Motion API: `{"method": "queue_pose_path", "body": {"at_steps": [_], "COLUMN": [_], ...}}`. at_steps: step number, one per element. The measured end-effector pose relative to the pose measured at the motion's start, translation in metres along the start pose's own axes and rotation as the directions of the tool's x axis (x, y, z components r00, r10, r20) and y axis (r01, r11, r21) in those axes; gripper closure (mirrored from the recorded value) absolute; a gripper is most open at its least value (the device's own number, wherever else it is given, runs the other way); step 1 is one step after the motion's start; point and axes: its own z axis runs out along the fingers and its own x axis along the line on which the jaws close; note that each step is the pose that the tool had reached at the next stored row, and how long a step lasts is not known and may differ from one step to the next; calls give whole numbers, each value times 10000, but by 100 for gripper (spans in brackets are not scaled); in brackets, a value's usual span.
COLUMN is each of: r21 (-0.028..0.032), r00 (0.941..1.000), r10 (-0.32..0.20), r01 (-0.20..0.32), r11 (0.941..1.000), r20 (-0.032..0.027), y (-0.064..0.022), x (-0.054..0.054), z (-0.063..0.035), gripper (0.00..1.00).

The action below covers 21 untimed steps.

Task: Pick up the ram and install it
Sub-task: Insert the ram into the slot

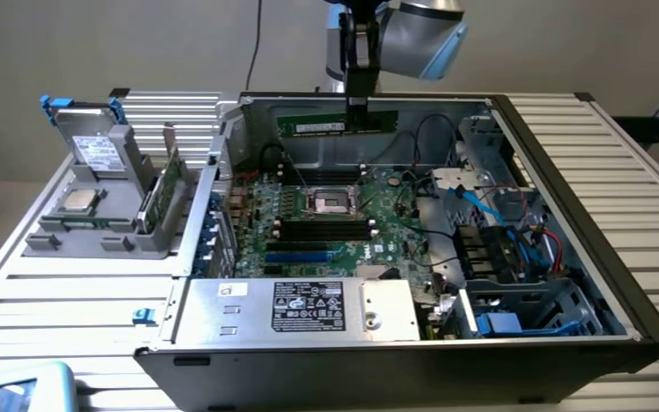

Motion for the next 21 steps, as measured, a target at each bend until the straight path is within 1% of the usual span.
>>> {"method": "queue_pose_path", "body": {"at_steps": [9, 10, 11, 13, 15, 17, 21], "r21": [-1, -13, -38, -130, -192, -200, -219], "r00": [10000, 10000, 10000, 10000, 10000, 10000, 9999], "r10": [0, -6, -12, -36, -53, -56, -50], "r01": [0, 6, 12, 36, 53, 56, 53], "r11": [10000, 10000, 10000, 9999, 9998, 9998, 9997], "r20": [0, 1, 0, 0, 1, 18, 118], "y": [0, 0, 1, 2, 4, 6, 9], "x": [0, -2, -13, -32, -54, -69, -79], "z": [0, 2, 6, 18, 36, 65, 110], "gripper": [87, 87, 87, 87, 87, 87, 87]}}
